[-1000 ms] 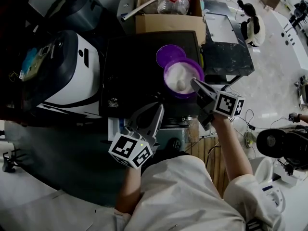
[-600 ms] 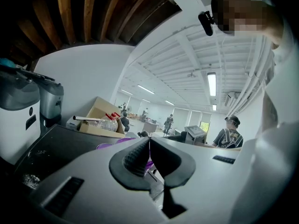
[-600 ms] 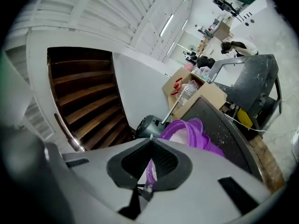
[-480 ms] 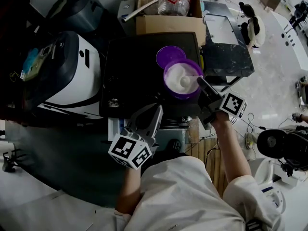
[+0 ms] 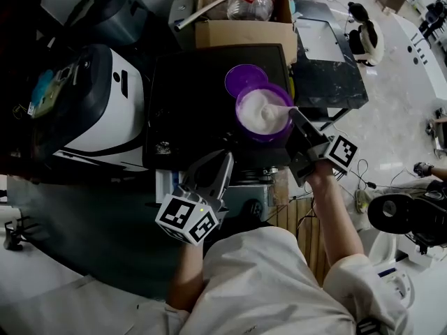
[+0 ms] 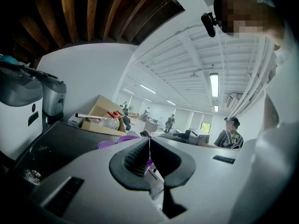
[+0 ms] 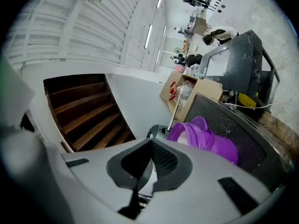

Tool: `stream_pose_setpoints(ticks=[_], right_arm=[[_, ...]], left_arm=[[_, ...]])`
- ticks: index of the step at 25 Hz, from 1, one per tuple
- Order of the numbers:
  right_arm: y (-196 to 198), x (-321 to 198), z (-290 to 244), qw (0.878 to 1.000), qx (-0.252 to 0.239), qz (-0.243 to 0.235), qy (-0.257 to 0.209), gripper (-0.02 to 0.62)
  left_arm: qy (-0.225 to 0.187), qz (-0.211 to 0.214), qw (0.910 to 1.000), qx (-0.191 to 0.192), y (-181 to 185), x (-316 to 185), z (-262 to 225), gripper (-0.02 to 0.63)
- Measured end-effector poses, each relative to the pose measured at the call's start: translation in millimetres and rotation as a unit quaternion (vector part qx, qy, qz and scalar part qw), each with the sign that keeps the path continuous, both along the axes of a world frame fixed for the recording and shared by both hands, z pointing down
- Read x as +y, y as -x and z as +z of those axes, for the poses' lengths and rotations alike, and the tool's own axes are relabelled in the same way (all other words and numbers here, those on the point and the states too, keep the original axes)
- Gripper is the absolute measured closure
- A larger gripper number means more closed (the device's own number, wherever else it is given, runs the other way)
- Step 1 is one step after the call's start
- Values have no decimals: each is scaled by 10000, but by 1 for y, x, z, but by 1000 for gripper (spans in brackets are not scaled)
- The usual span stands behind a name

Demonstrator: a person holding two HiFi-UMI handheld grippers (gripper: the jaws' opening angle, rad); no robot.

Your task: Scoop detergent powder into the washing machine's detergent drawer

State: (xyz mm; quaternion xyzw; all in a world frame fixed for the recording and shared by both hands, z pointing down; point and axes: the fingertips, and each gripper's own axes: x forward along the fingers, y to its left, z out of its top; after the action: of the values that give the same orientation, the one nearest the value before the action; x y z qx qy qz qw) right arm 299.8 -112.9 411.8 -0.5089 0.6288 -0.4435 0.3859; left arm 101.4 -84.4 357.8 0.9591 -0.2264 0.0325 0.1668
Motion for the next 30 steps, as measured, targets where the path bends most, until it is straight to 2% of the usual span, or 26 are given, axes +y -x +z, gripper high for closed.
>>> stream_pose_setpoints(ticks=[5, 14, 21, 30], right_arm=[[4, 2, 2, 9995, -299, 7, -93, 588], [42, 0, -14, 9979, -464, -346, -278, 588], [84, -5, -24, 9949, -512, -757, -425, 588], [151, -10, -18, 9880, -636, -1354, -393, 588]], left_arm=[[17, -55, 10000, -38, 7, 0, 4, 586], [116, -365, 9993, -38, 39, -3, 10, 586], [144, -737, 9972, -19, 75, -7, 12, 586], [168, -1188, 9927, -81, 125, -7, 17, 586]])
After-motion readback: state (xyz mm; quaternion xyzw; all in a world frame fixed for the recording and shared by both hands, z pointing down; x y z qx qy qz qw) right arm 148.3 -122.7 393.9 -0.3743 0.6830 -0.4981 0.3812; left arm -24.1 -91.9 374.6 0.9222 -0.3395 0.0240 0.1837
